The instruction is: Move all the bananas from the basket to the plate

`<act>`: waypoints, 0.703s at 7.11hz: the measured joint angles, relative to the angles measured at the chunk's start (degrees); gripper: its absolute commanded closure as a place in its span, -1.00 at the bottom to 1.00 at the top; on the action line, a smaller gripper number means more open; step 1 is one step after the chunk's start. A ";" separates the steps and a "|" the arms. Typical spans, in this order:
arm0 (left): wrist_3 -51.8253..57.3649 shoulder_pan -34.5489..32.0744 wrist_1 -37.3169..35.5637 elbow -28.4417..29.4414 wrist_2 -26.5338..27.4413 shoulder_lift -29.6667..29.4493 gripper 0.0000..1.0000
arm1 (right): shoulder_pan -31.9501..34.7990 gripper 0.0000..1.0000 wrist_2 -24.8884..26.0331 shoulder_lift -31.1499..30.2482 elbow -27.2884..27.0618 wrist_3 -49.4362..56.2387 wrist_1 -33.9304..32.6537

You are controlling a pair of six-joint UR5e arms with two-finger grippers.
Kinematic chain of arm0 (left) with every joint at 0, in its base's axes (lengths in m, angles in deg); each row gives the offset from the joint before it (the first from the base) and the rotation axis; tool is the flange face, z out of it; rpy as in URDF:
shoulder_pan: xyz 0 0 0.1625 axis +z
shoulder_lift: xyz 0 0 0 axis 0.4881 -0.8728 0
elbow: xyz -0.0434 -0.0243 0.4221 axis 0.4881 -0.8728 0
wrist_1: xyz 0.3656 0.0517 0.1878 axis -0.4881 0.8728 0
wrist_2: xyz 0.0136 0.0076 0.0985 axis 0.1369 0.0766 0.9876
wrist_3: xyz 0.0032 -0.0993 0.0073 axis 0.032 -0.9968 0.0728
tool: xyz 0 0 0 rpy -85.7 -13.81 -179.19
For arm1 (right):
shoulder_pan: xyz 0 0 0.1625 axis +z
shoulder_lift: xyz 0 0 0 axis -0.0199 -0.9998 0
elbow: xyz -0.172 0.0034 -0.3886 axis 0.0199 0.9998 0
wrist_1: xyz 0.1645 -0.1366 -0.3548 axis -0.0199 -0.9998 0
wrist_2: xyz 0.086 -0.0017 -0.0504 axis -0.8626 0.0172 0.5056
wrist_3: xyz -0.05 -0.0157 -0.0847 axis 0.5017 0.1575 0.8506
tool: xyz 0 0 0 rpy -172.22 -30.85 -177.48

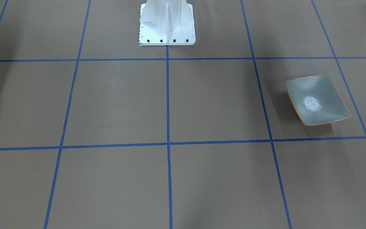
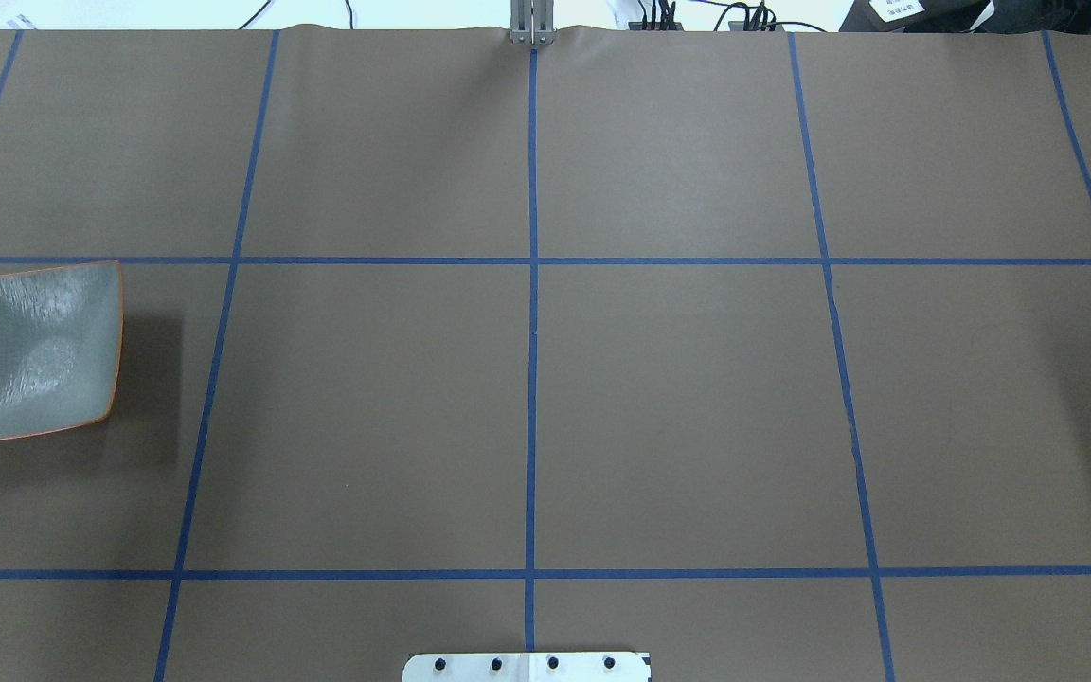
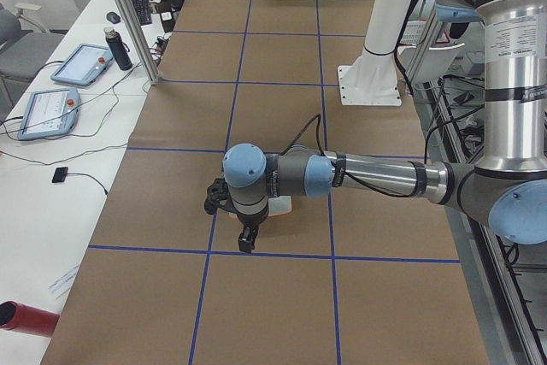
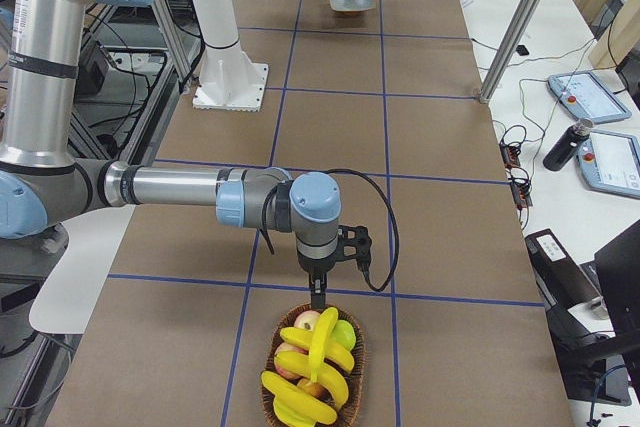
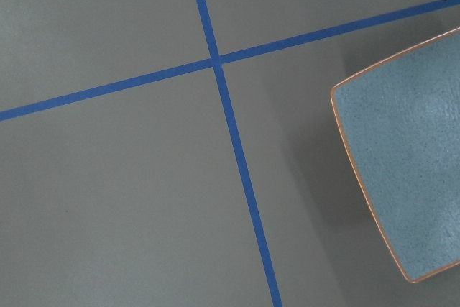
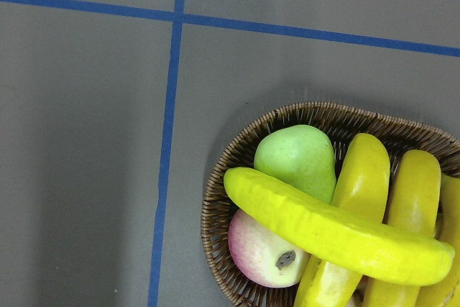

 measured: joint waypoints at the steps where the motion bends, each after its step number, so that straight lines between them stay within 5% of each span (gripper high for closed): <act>1: -0.11 0.04 0.17 -0.15 -0.01 -0.08 -1.00 | 0.00 -1.00 -0.05 -0.07 -0.08 0.04 0.01; 5: -0.34 0.15 4.28 -0.69 -0.10 -0.54 -1.00 | -0.01 -1.00 -0.62 1.13 -0.71 0.20 1.66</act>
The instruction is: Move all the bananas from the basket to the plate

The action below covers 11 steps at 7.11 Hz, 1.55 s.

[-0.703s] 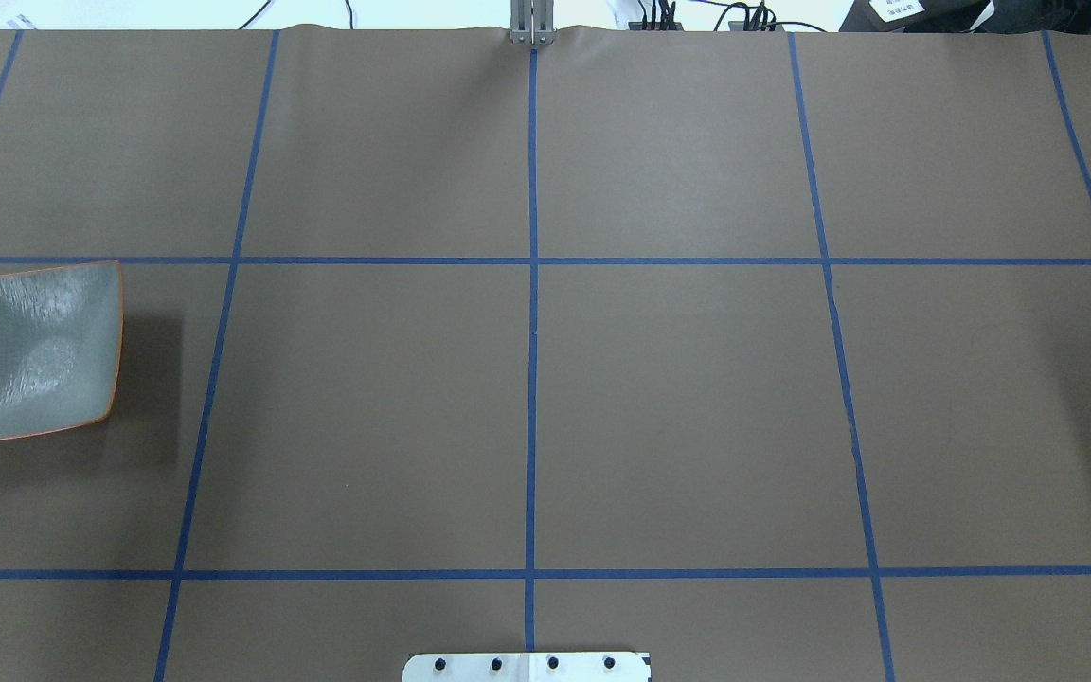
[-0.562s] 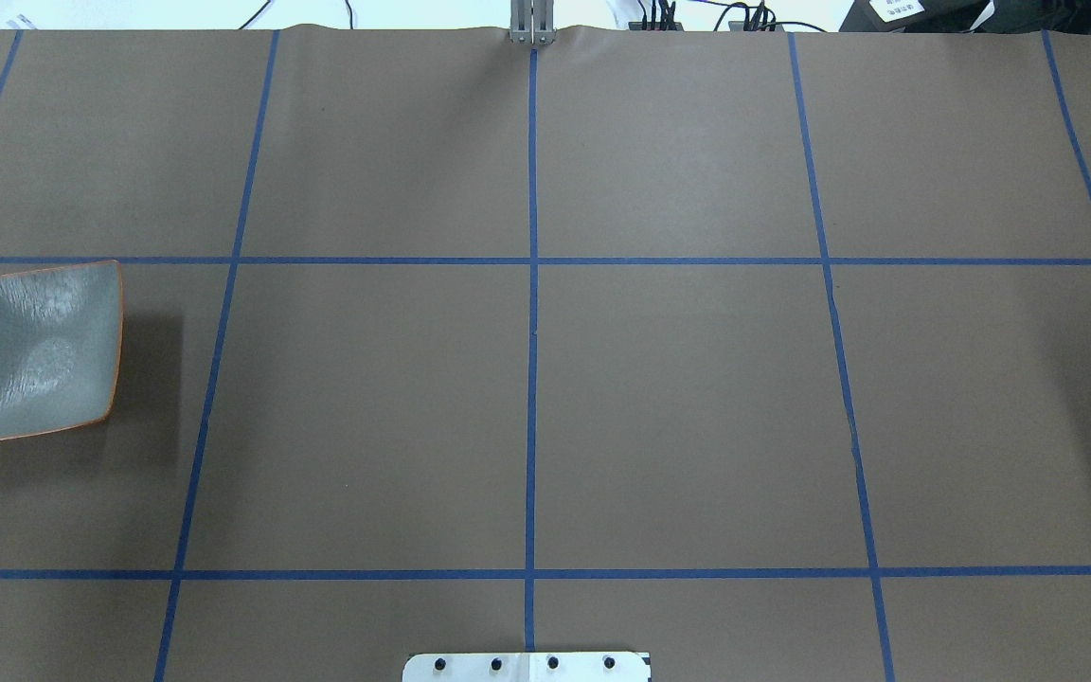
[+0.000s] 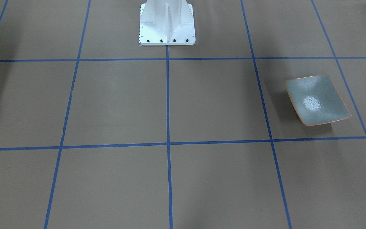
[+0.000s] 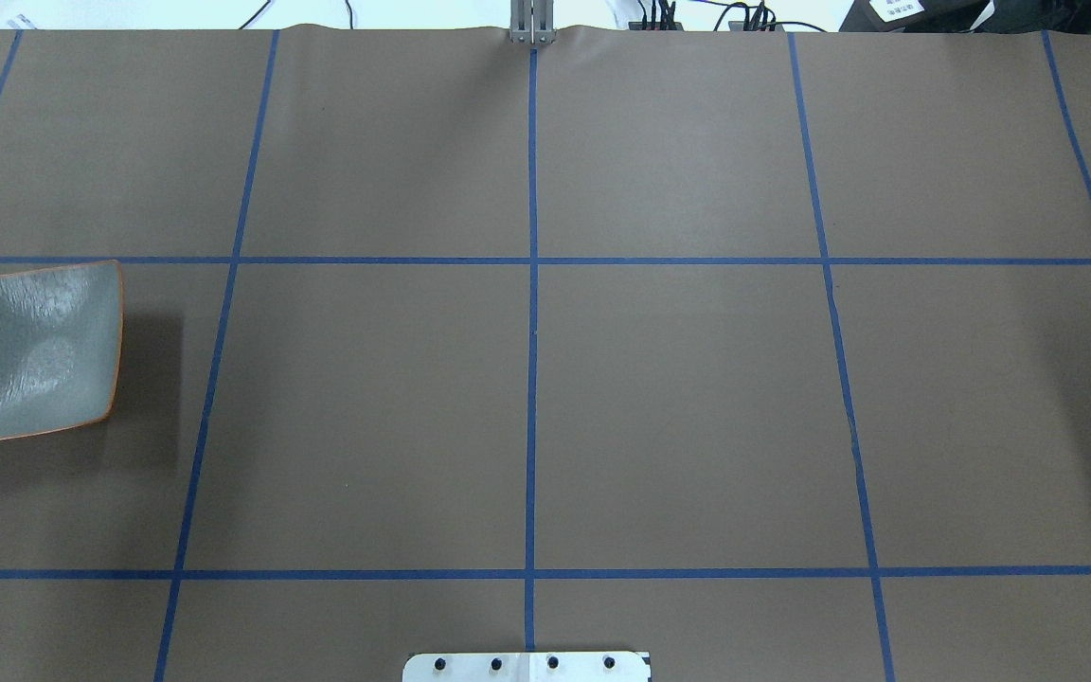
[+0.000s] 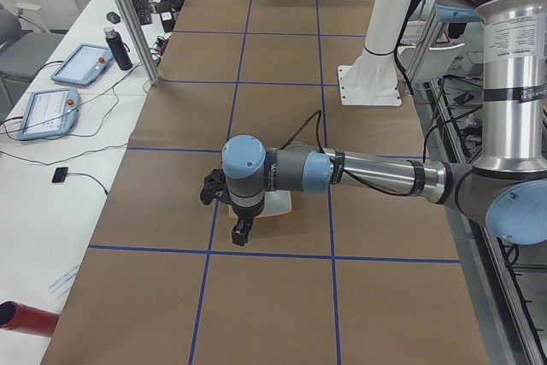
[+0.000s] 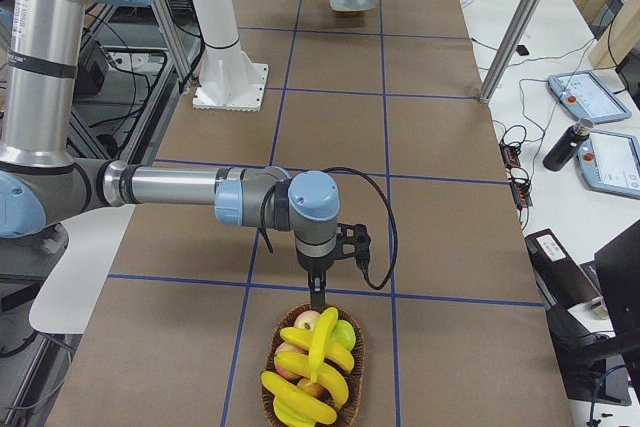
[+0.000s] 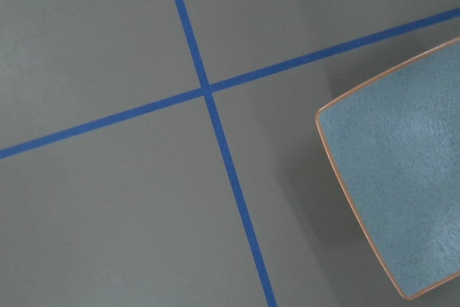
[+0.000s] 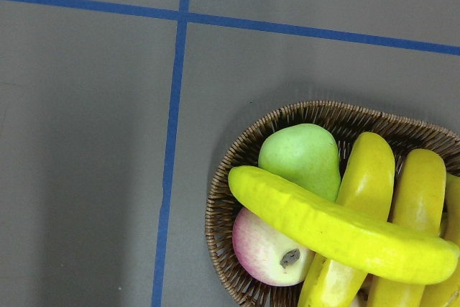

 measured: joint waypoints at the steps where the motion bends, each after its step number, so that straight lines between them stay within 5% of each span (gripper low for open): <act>1: -0.10 -0.02 1.28 0.07 -0.09 -0.13 -1.00 | 0.00 -1.00 0.01 0.69 0.58 -0.11 2.86; 4: -0.26 -0.03 2.61 0.64 -0.46 -0.10 -1.00 | 0.06 -0.98 -0.14 -0.04 4.57 6.80 11.30; 7: -0.25 0.02 2.59 1.00 -2.68 0.68 -1.00 | 1.00 -0.87 1.56 -1.46 7.59 29.62 12.06; 11: -0.18 0.03 2.59 1.76 -3.84 1.24 -1.00 | 1.24 -0.87 3.13 3.17 18.73 49.82 11.84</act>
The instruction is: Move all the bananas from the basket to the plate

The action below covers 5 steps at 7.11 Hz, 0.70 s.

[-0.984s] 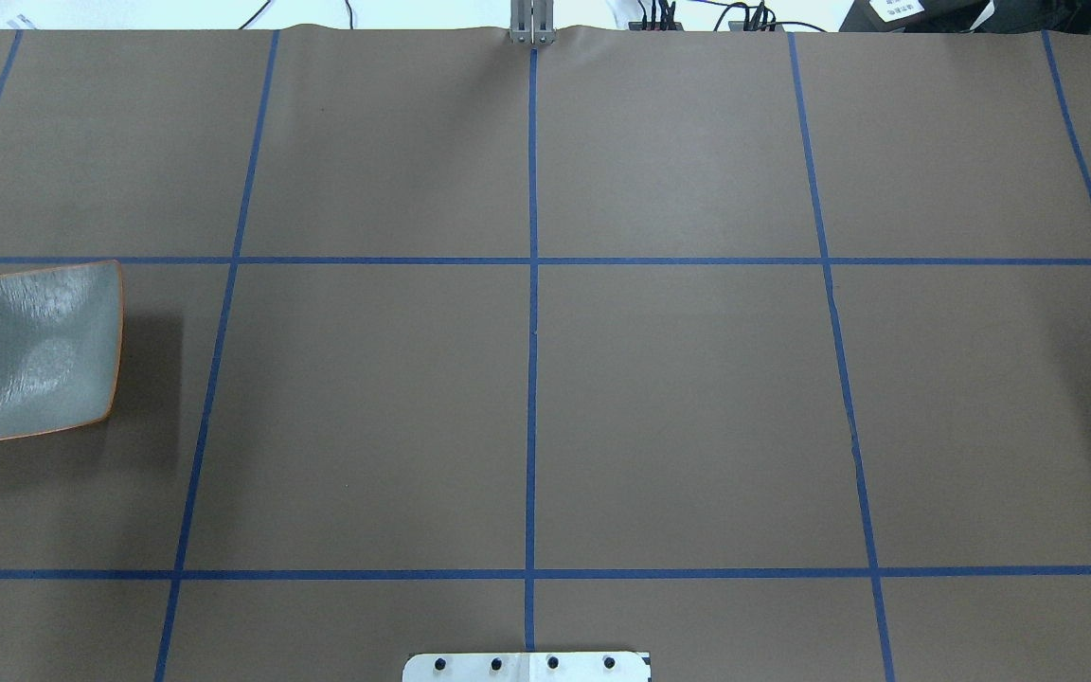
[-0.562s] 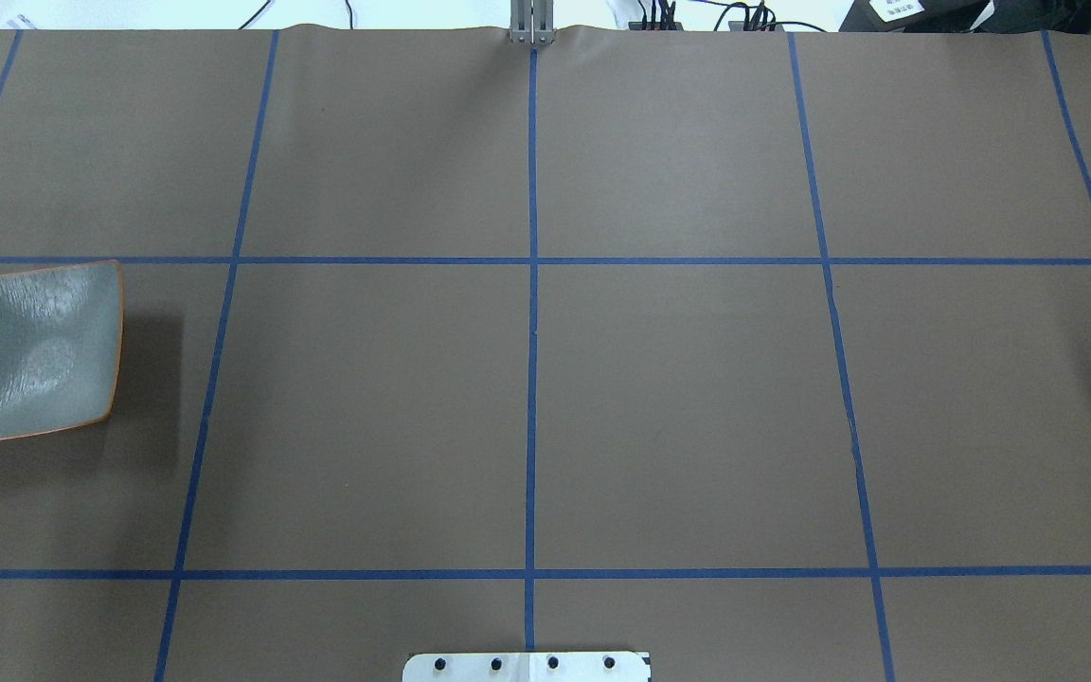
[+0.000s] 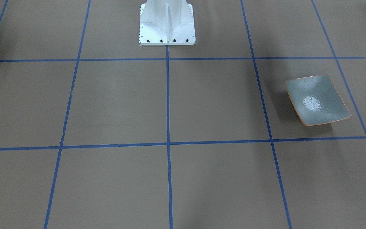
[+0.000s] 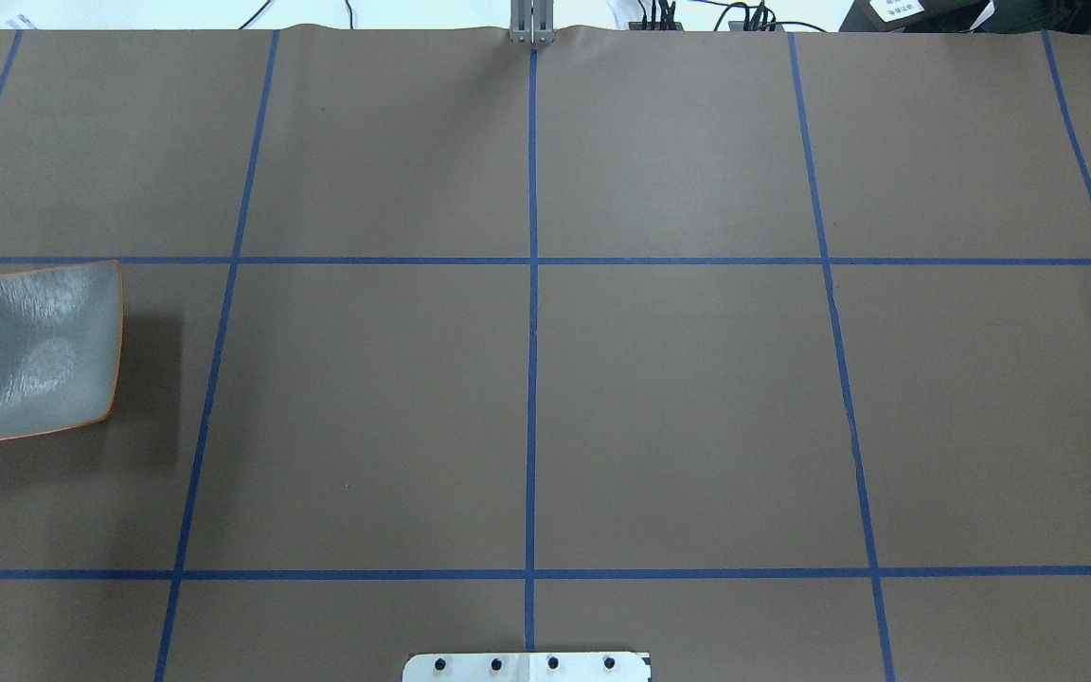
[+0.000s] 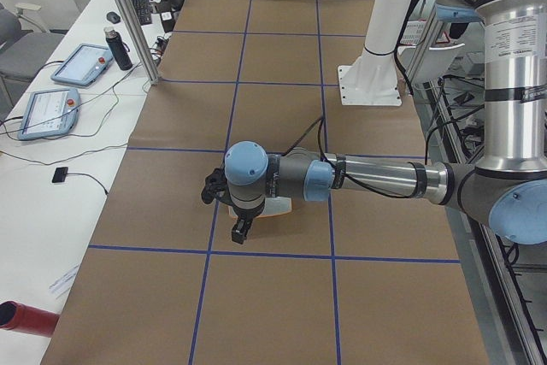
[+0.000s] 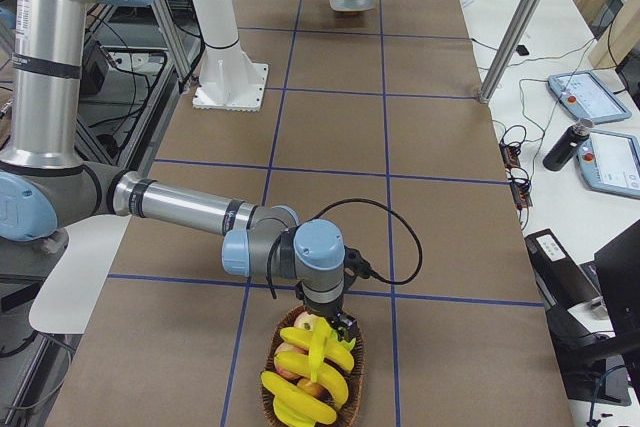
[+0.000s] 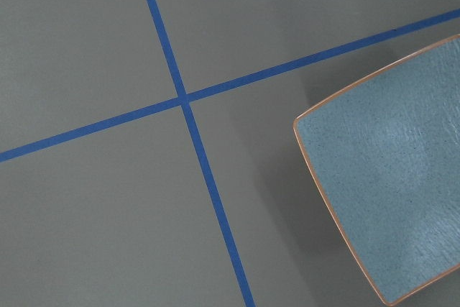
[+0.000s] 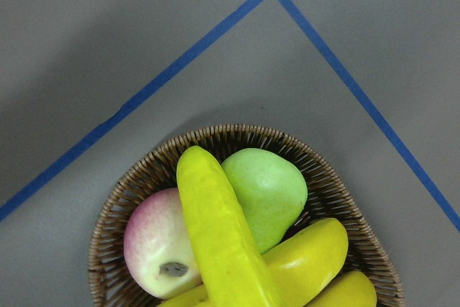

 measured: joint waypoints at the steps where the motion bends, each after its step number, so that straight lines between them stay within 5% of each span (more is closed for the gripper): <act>1: 0.02 0.00 0.02 0.01 -0.03 0.28 -1.00 | 0.00 -0.52 -0.06 -0.12 0.96 0.70 -0.13; 2: 0.06 0.00 0.06 0.01 -0.07 0.53 -1.00 | 0.00 0.39 -0.05 -0.38 1.39 0.93 -0.18; 3: 0.10 0.00 0.08 -0.01 -0.09 0.72 -1.00 | 0.00 0.98 0.02 -0.47 1.72 1.06 -0.07; 5: 0.16 0.00 0.09 -0.01 -0.10 1.03 -1.00 | -0.02 1.00 0.10 -0.48 2.00 0.96 0.25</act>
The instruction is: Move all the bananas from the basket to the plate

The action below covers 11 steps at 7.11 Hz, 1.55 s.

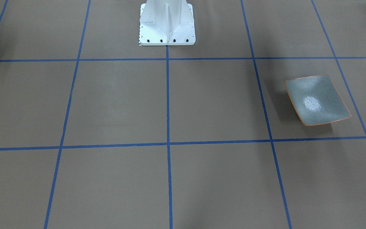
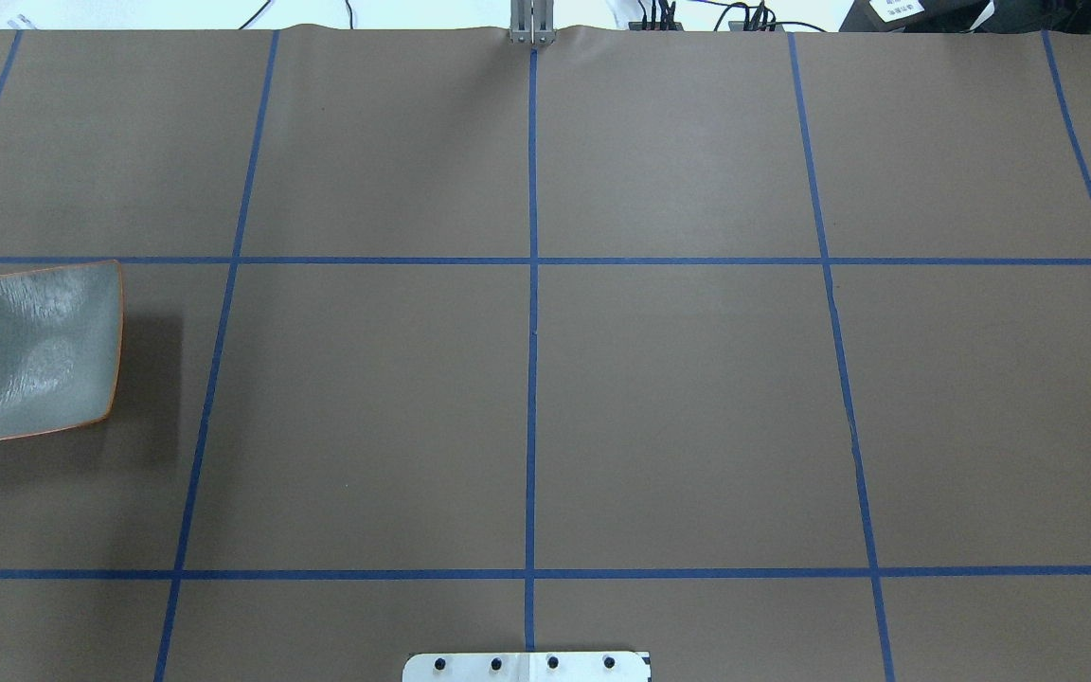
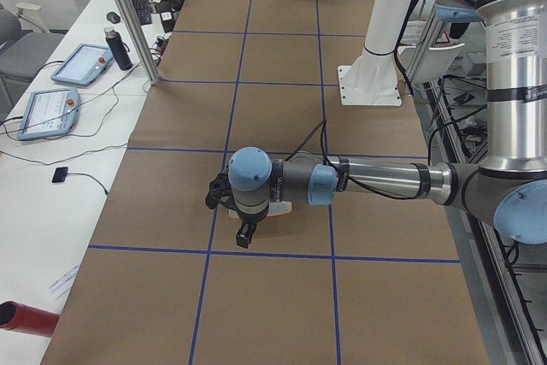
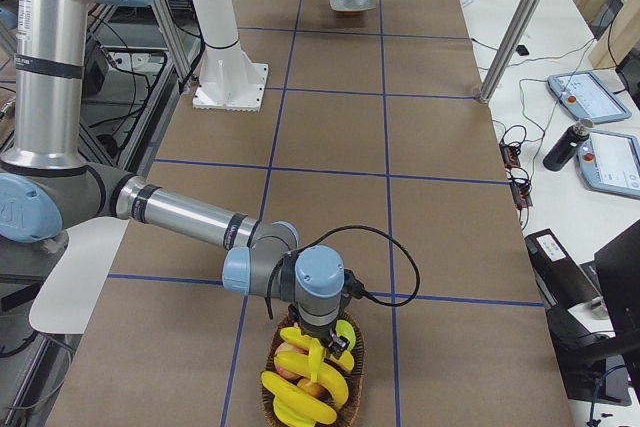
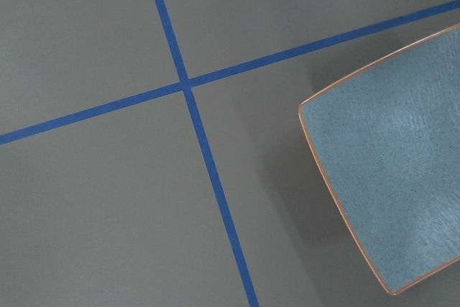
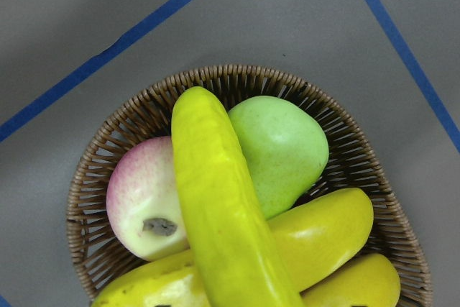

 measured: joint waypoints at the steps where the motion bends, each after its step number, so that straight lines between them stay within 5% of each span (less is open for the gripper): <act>1: 0.01 0.00 0.00 0.04 0.00 0.03 -1.00 | -0.02 1.00 -0.03 0.10 -0.06 -0.13 0.00; 4: 0.00 -0.07 0.06 -0.02 0.00 0.07 -1.00 | 0.21 1.00 -1.08 1.13 -2.29 -0.31 -1.57; 7: -0.09 -0.06 0.09 -0.03 -0.31 0.00 -1.00 | 2.93 1.00 -1.81 1.86 -10.26 -1.54 -12.00; 11: -0.24 0.05 5.96 0.10 -0.26 -4.03 -1.00 | 3.49 1.00 -6.28 2.84 -15.17 -22.19 -13.09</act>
